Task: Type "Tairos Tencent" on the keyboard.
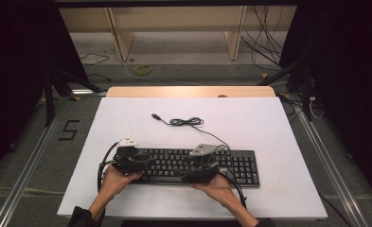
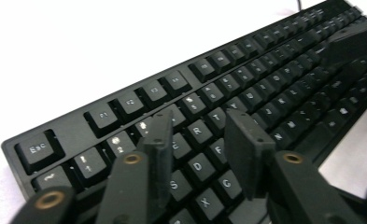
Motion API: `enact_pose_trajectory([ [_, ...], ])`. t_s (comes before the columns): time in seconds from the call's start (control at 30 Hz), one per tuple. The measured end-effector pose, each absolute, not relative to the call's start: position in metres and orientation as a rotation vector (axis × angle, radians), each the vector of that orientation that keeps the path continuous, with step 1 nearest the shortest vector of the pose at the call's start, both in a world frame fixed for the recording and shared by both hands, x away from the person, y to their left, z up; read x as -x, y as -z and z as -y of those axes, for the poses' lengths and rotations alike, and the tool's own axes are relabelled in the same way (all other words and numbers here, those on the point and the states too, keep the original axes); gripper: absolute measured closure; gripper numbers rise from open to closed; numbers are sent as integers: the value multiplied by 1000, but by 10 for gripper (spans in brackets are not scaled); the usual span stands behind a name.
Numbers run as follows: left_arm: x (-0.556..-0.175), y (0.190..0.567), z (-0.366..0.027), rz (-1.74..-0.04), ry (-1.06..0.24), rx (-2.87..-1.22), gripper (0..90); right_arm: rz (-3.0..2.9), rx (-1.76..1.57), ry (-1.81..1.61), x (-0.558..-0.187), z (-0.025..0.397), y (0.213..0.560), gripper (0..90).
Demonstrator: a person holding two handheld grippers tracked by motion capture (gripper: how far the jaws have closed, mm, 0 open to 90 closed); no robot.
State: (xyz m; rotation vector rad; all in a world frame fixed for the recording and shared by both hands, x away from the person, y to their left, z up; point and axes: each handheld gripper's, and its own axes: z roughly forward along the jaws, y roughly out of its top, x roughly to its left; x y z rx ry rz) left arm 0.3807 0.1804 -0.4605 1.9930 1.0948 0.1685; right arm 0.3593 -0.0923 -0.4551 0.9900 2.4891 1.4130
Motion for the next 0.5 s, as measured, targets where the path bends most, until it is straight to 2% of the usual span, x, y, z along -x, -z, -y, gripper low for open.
enact_pose_trajectory([
  [0.5,-367,456,-188,-1079,-170,-1915,428,-2510,-987,-1388,-363,88,460,539],
])
